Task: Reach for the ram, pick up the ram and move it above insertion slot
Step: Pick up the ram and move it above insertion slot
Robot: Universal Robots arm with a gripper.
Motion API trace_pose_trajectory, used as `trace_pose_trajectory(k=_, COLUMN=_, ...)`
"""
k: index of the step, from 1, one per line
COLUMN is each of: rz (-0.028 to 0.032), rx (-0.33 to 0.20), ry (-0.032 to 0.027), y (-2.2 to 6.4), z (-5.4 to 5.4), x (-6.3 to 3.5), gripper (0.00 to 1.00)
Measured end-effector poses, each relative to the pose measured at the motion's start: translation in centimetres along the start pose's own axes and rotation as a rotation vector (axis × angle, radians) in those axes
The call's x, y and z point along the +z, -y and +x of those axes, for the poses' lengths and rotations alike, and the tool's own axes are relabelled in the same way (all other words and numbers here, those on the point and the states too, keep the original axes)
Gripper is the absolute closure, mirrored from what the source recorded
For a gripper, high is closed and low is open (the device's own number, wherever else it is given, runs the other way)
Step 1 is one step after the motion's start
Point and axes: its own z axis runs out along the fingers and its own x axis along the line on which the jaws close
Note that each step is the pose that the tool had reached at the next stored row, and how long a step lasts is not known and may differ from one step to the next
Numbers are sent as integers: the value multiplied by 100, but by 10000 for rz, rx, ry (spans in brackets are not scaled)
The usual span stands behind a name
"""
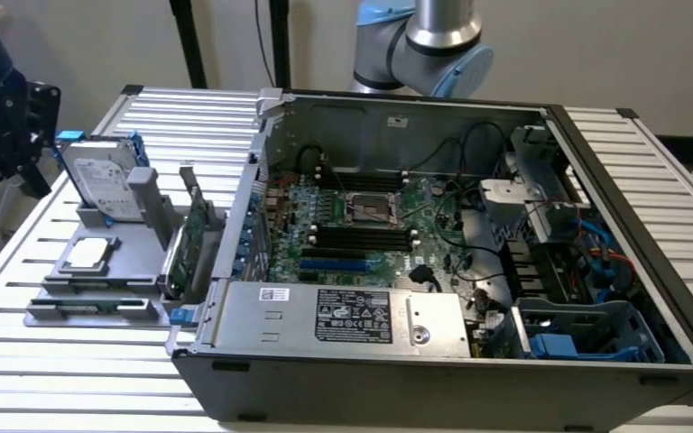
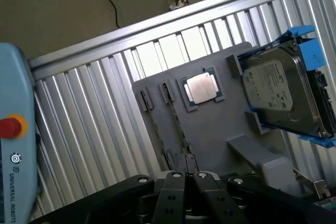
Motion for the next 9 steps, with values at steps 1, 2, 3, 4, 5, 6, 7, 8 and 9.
trace_pose_trajectory(k=1, rz=0, rx=-180, ry=-6, y=0, z=0, x=0, gripper=89)
trace_pose_trajectory(k=2, rz=0, rx=-359, ry=-13, y=0, z=0, x=0, gripper=89)
trace_pose_trajectory(k=3, rz=-1, rx=-540, ry=-19, y=0, z=0, x=0, gripper=89)
trace_pose_trajectory(k=4, rz=-1, rx=-718, ry=-26, y=0, z=0, x=0, gripper=89)
trace_pose_trajectory(k=5, rz=-1, rx=-898, ry=-32, y=0, z=0, x=0, gripper=89)
trace_pose_trajectory(k=6, rz=-2, rx=-1094, ry=-40, y=0, z=0, x=0, gripper=89)
trace_pose_trajectory(k=7, rz=-2, rx=-1268, ry=-45, y=0, z=0, x=0, gripper=89)
trace_pose_trajectory(k=8, rz=-2, rx=-1449, ry=-52, y=0, z=0, x=0, gripper=89)
trace_pose_trajectory(k=9, rz=-3, rx=-1633, ry=-59, y=0, z=0, x=0, gripper=89)
